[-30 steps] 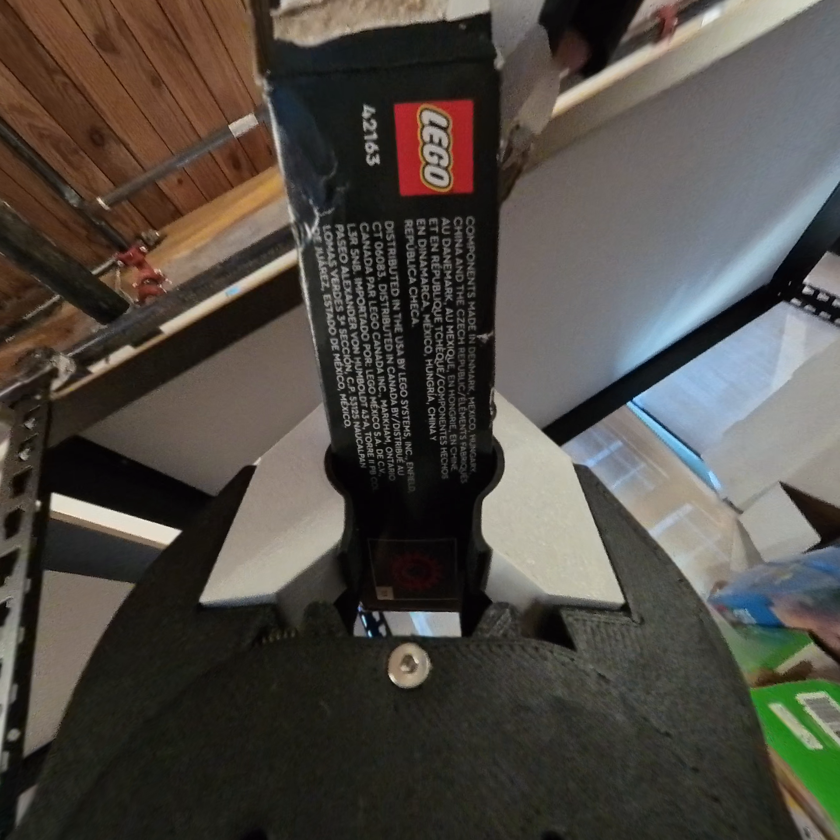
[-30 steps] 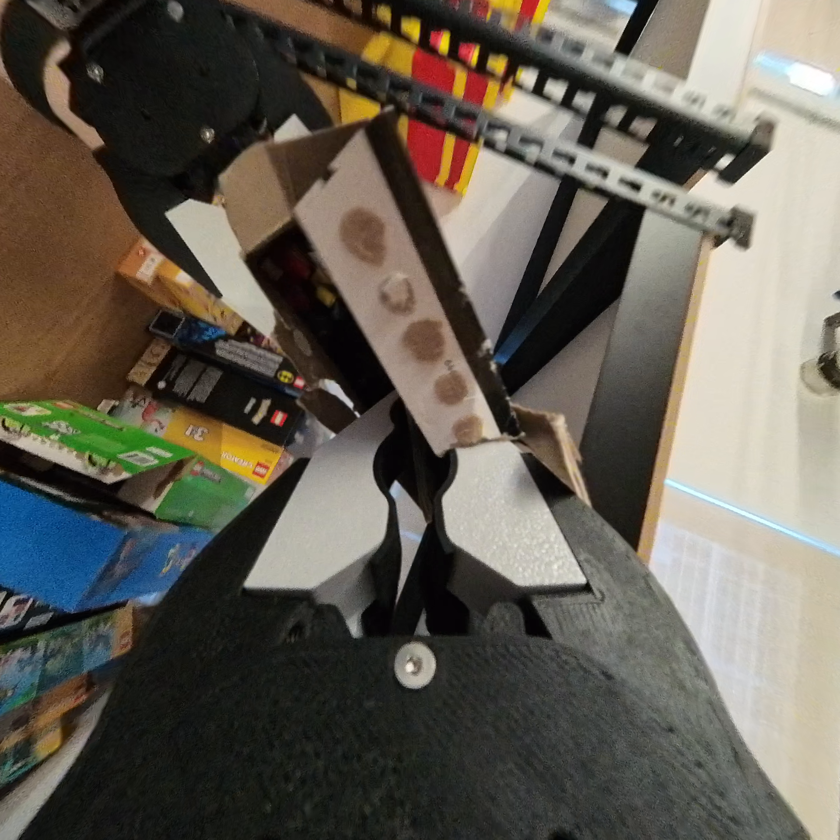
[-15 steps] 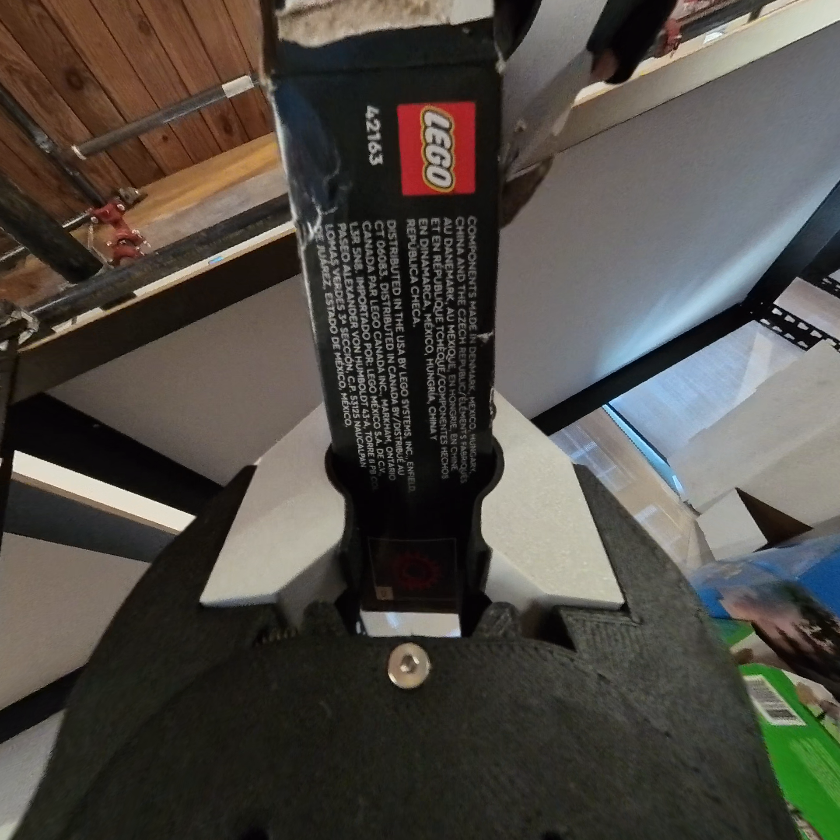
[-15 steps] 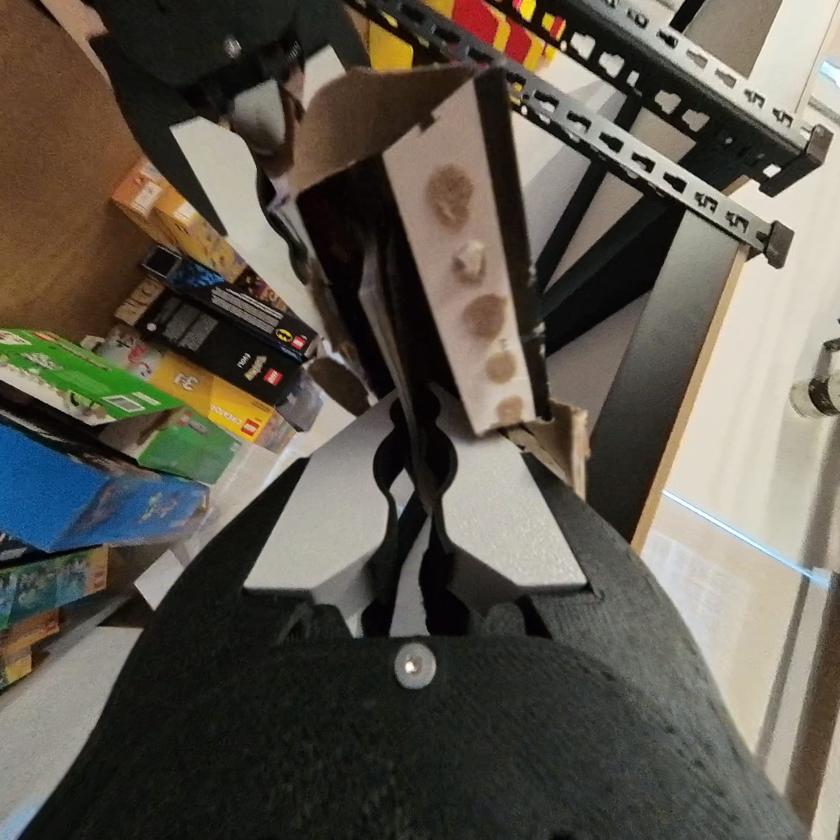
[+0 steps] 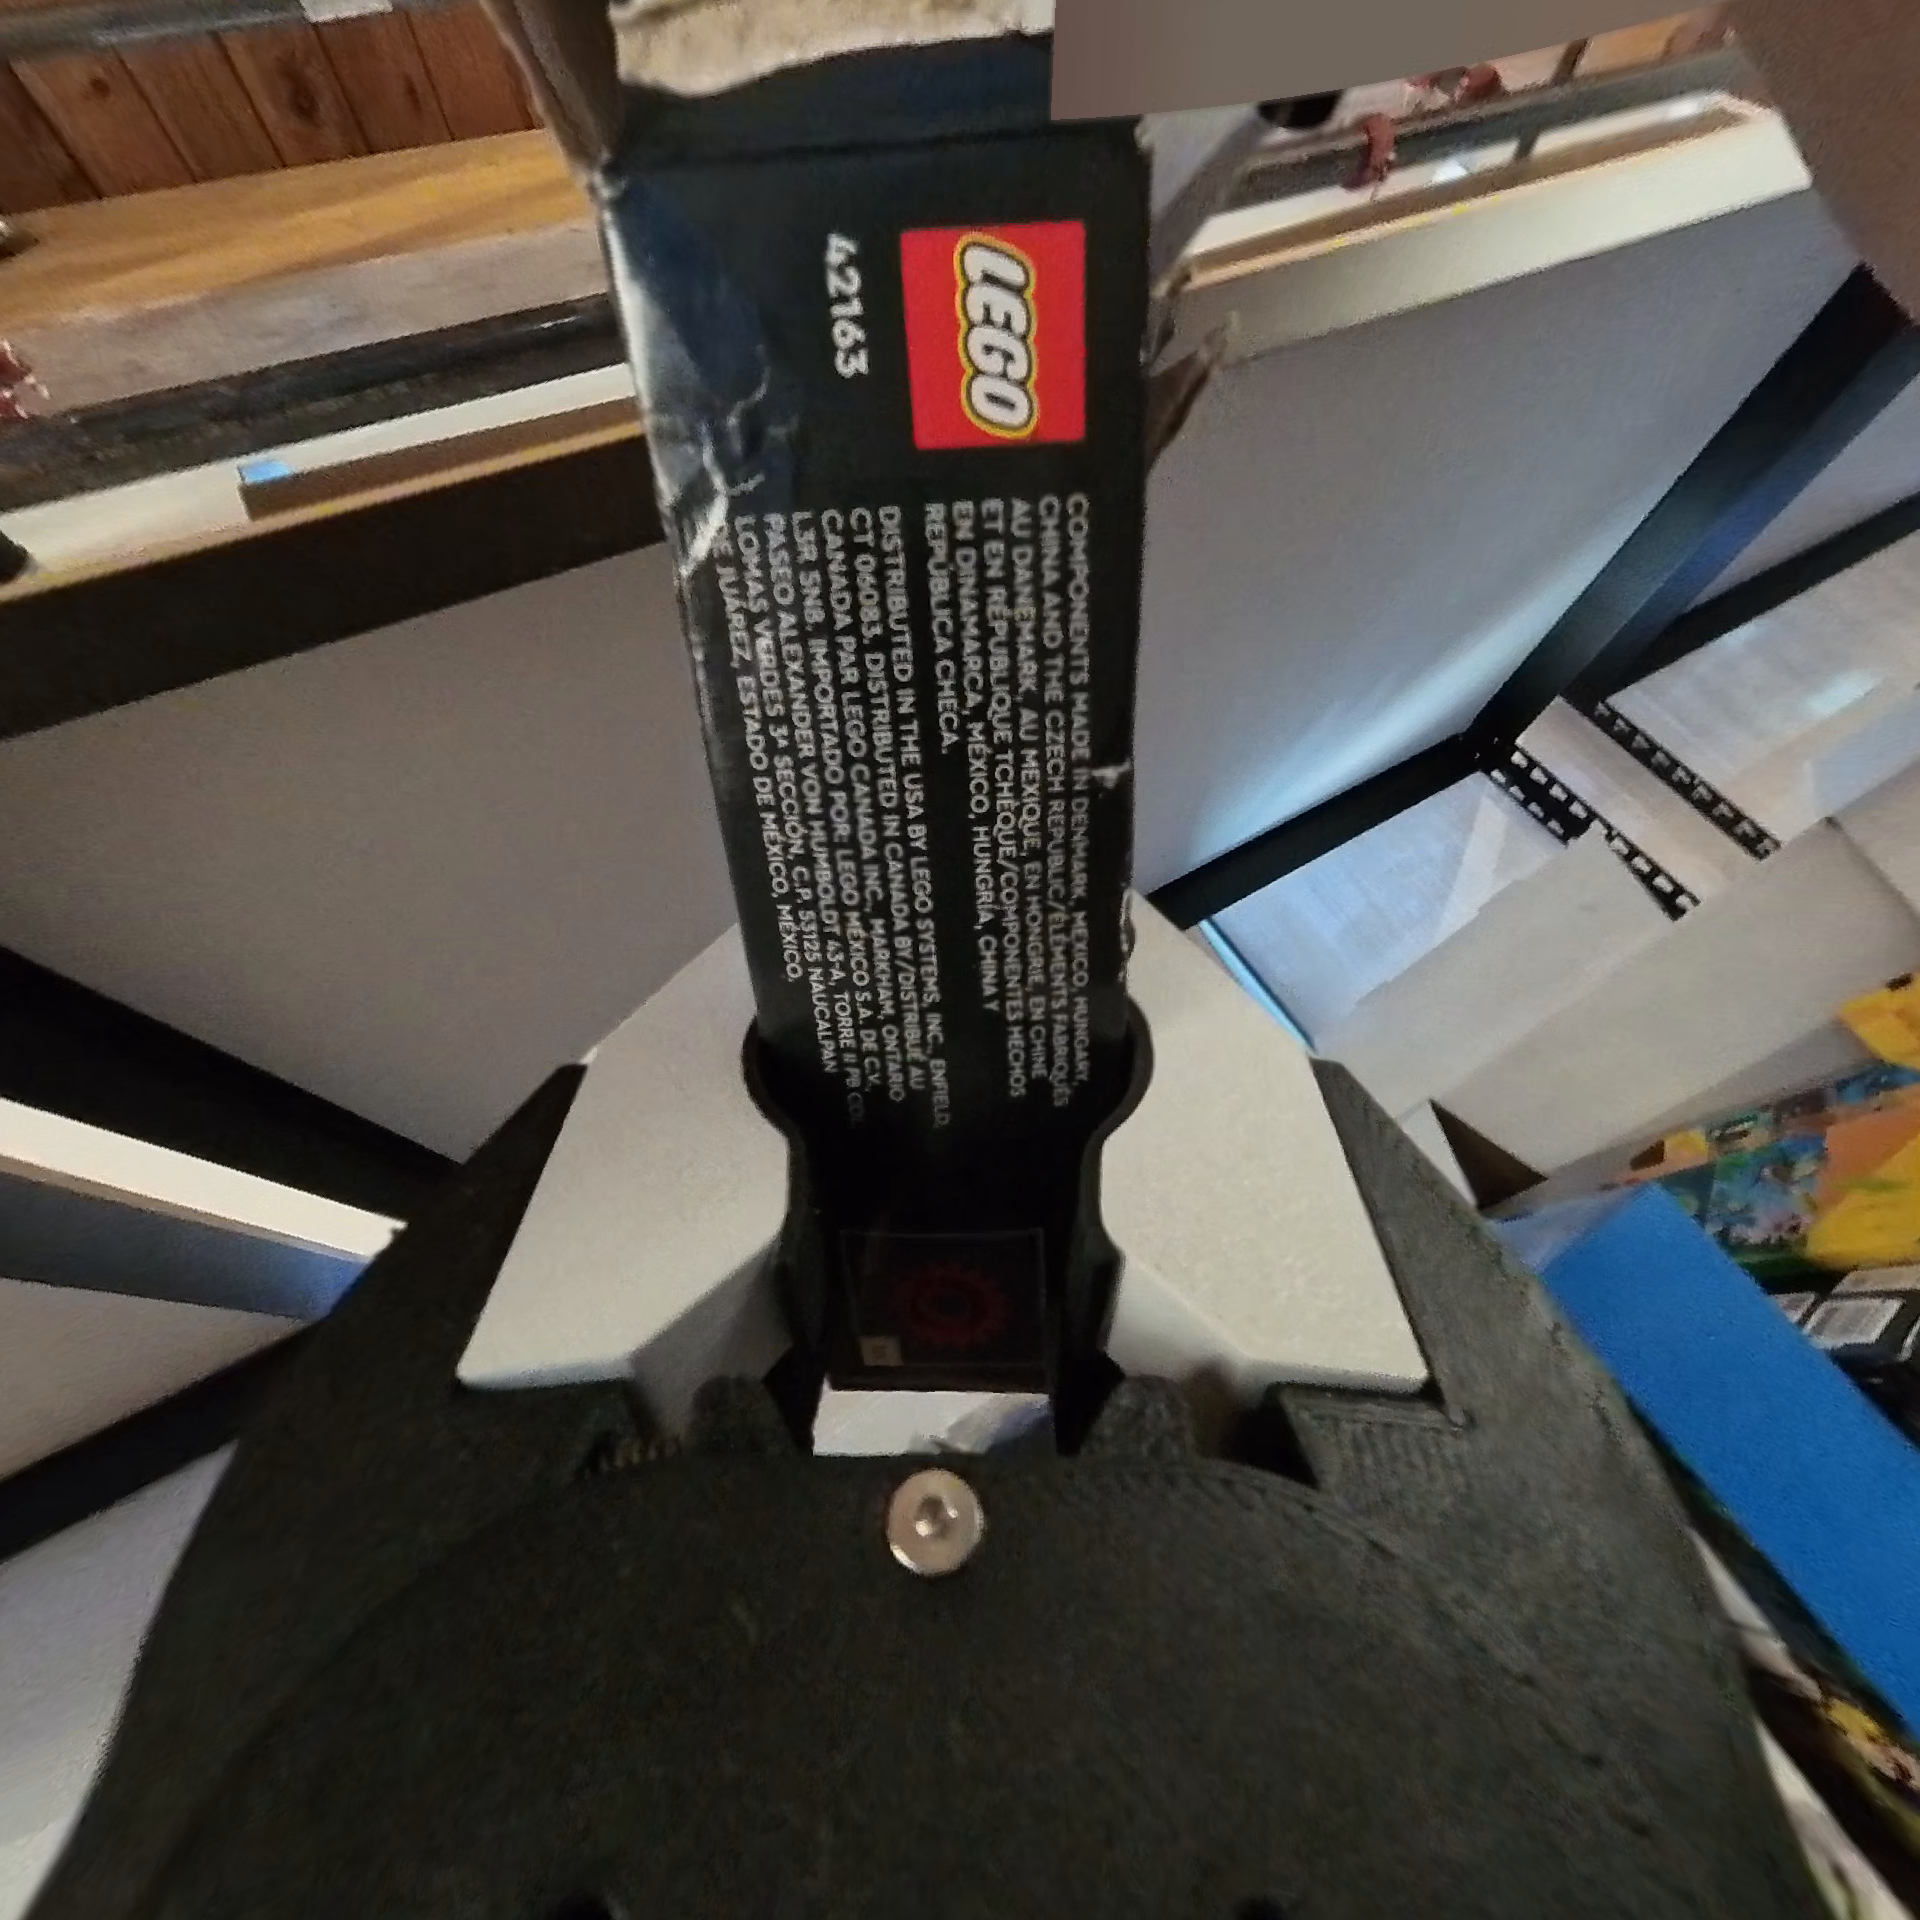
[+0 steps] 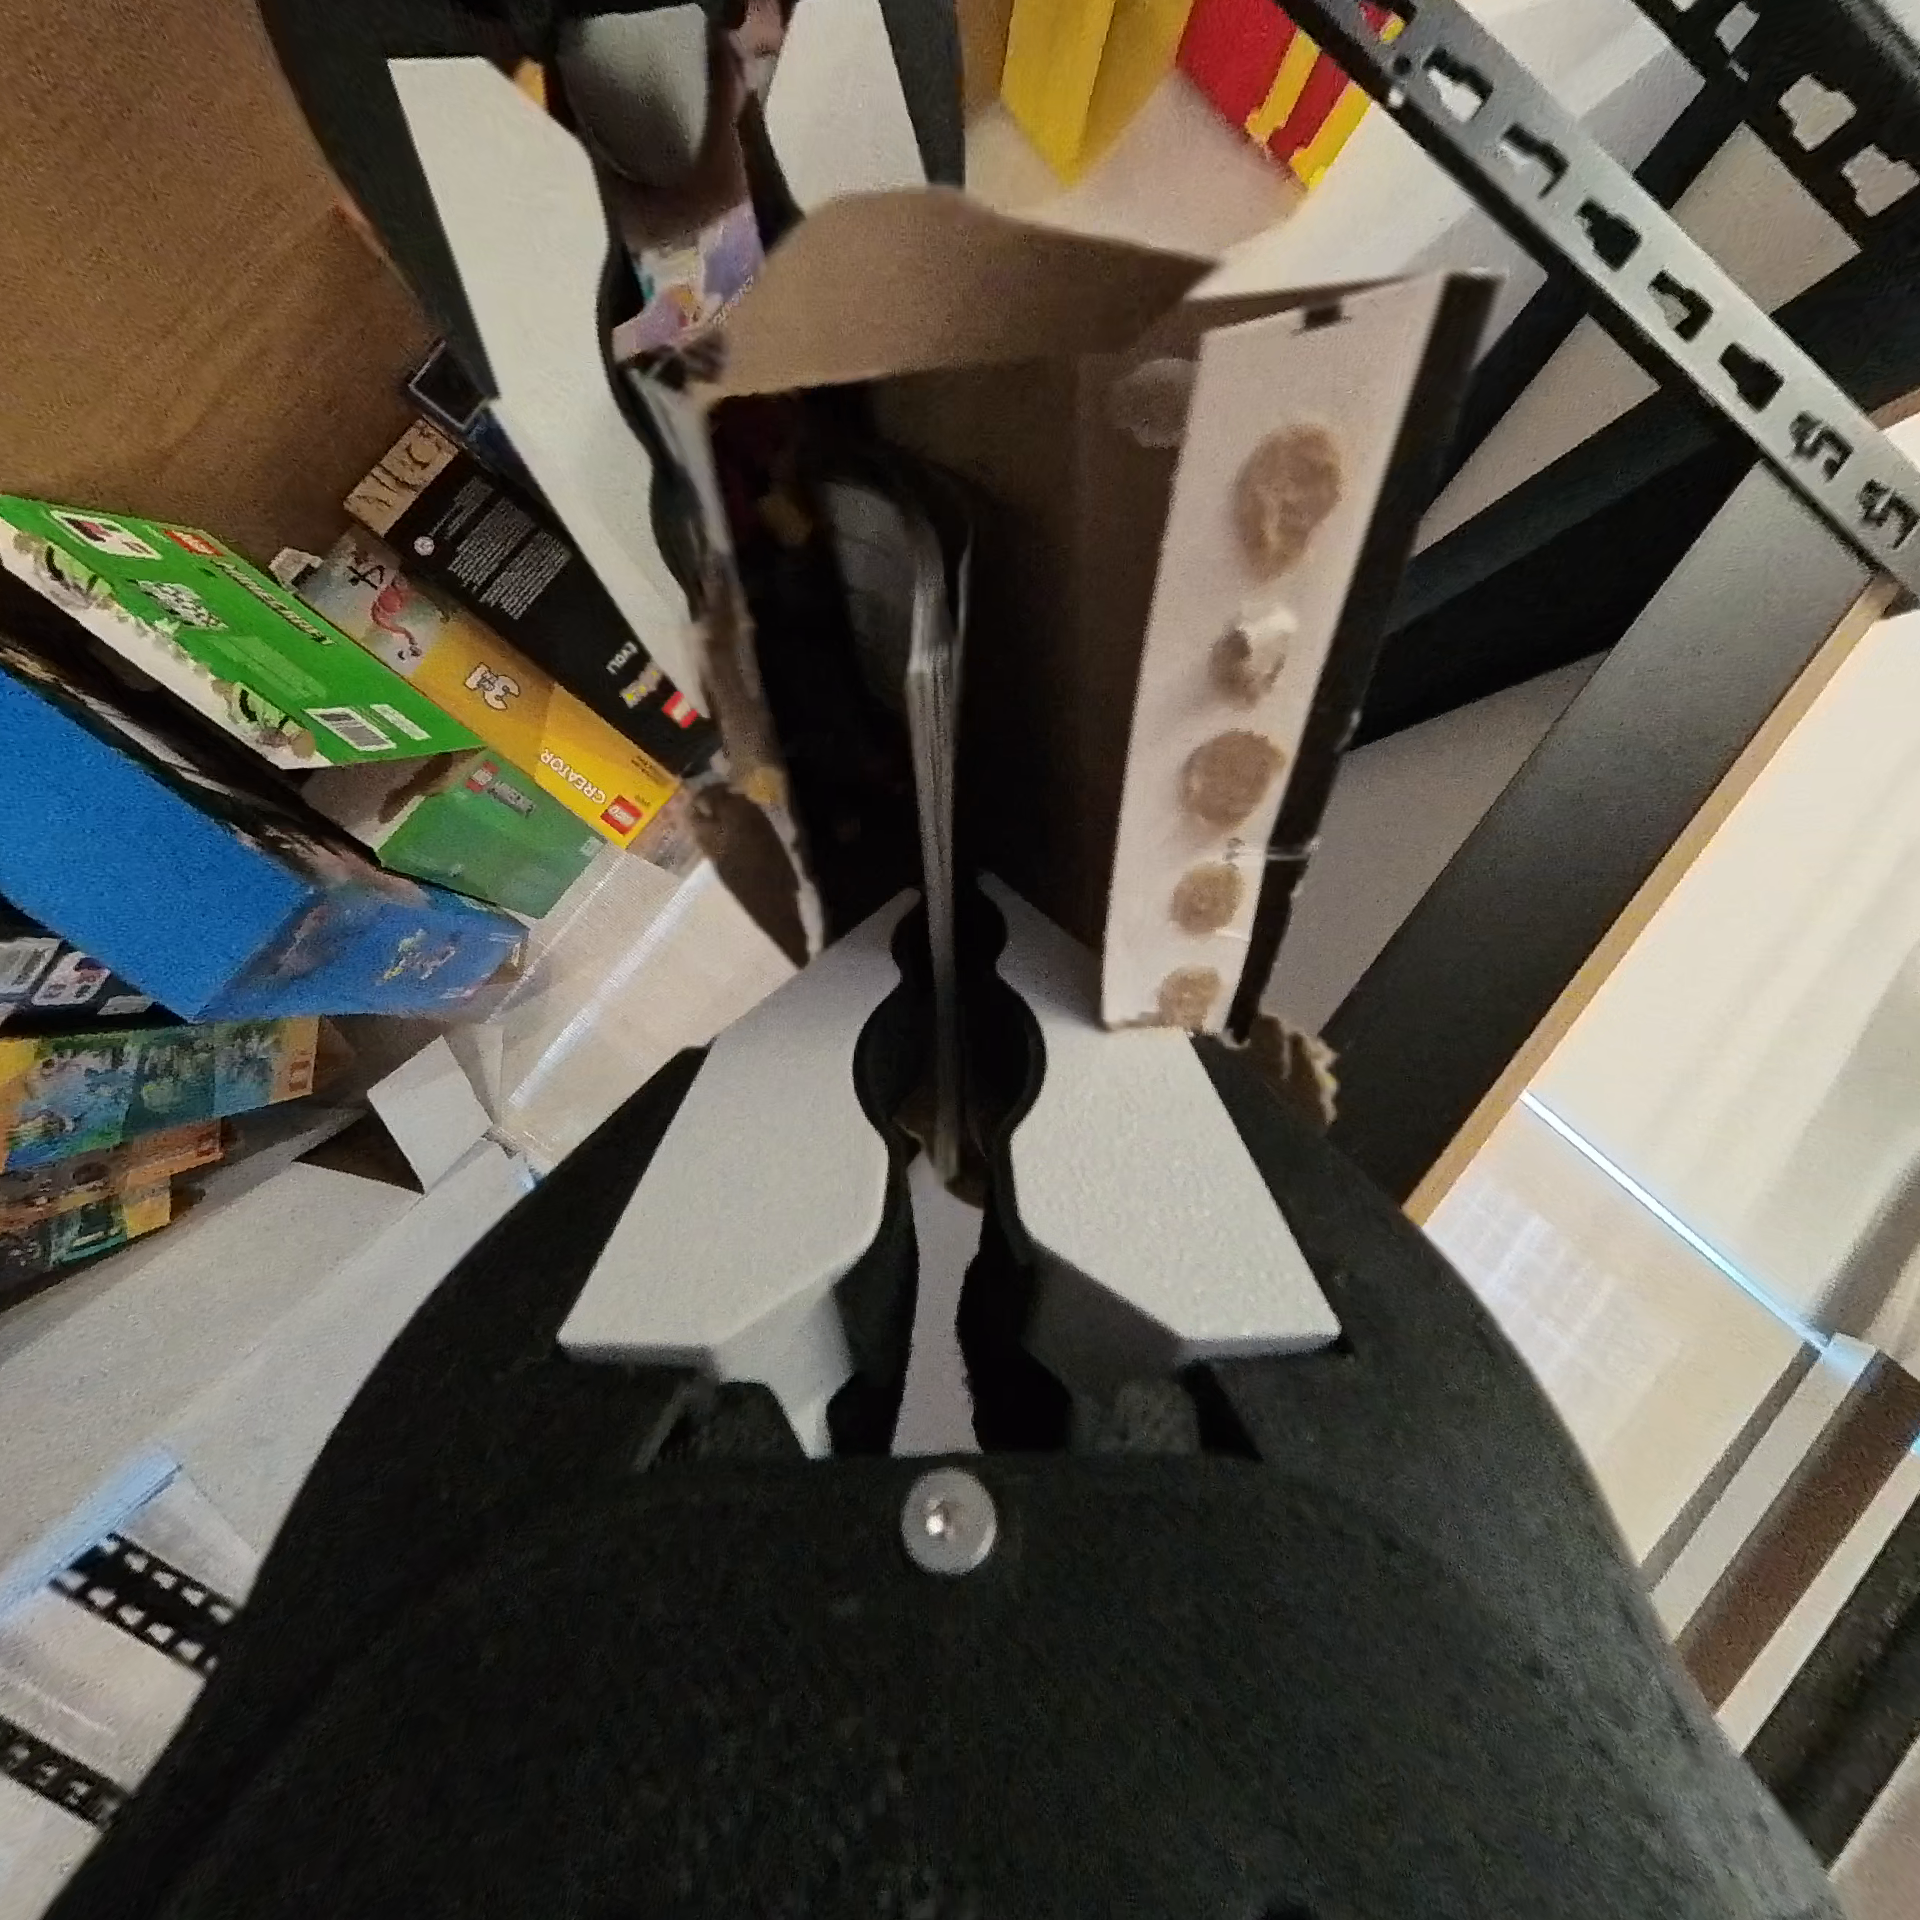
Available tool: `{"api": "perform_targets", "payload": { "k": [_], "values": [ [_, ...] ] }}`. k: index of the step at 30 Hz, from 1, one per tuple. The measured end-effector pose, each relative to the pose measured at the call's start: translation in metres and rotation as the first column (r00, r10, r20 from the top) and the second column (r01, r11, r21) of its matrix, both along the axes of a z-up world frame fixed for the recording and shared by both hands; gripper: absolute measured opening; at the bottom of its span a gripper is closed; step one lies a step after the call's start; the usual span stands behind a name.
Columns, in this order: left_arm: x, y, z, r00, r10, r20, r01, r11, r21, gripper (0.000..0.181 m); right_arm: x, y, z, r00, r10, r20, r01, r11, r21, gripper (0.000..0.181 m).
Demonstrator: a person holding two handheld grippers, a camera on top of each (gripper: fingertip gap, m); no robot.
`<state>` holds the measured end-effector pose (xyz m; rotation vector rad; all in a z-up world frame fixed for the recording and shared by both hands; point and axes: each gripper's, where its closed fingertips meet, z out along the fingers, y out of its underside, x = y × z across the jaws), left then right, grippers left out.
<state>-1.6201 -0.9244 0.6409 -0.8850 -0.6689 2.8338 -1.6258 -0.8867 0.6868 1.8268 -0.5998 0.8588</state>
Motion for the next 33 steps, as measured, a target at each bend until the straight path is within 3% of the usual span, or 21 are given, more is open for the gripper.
{"api": "perform_targets", "payload": {
  "k": [4,7,12,16,20,22,25,28,31,33],
  "values": [
    [0.006,0.001,0.0,0.998,-0.057,-0.014,0.058,0.997,0.046,0.052,0.0,-0.005,-0.009,1.0,-0.021,-0.009,0.021,0.996,0.081,0.002],
    [0.005,0.001,-0.005,1.0,0.012,0.002,-0.012,1.0,0.008,0.052,0.002,-0.006,-0.013,1.0,-0.005,0.024,0.002,0.99,0.139,0.002],
    [0.012,-0.002,-0.006,0.996,0.092,0.006,-0.091,0.994,-0.065,0.052,0.012,0.001,-0.022,0.992,0.103,0.077,-0.111,0.988,0.109,0.008],
    [0.014,0.001,0.001,0.993,0.116,0.033,-0.109,0.98,-0.164,0.053,0.01,0.008,-0.015,0.98,0.161,0.114,-0.172,0.98,0.1,0.002],
    [0.004,0.027,0.022,0.975,0.204,0.091,-0.17,0.941,-0.291,0.052,-0.007,0.04,0.001,0.966,0.21,0.154,-0.221,0.973,0.059,0.001],
    [-0.002,0.031,0.028,0.979,0.176,0.099,-0.142,0.949,-0.281,0.051,-0.009,0.04,0.005,0.959,0.222,0.176,-0.237,0.969,0.068,0.001],
    [-0.002,0.014,0.032,0.979,0.187,0.081,-0.158,0.946,-0.282,0.052,-0.012,0.032,0.009,0.964,0.165,0.207,-0.176,0.984,0.038,0.001],
    [-0.003,0.044,0.037,0.985,0.168,0.041,-0.145,0.93,-0.338,0.051,-0.006,0.057,0.012,0.949,0.243,0.202,-0.246,0.969,-0.01,0.002],
    [-0.004,0.021,0.043,0.989,0.138,0.048,-0.121,0.957,-0.265,0.052,-0.009,0.032,0.023,0.964,0.145,0.224,-0.146,0.989,-0.008,0.001],
    [-0.001,0.021,0.042,0.99,0.139,0.03,-0.127,0.957,-0.259,0.052,-0.007,0.039,0.02,0.962,0.176,0.209,-0.17,0.984,-0.045,0.001]
  ]
}}
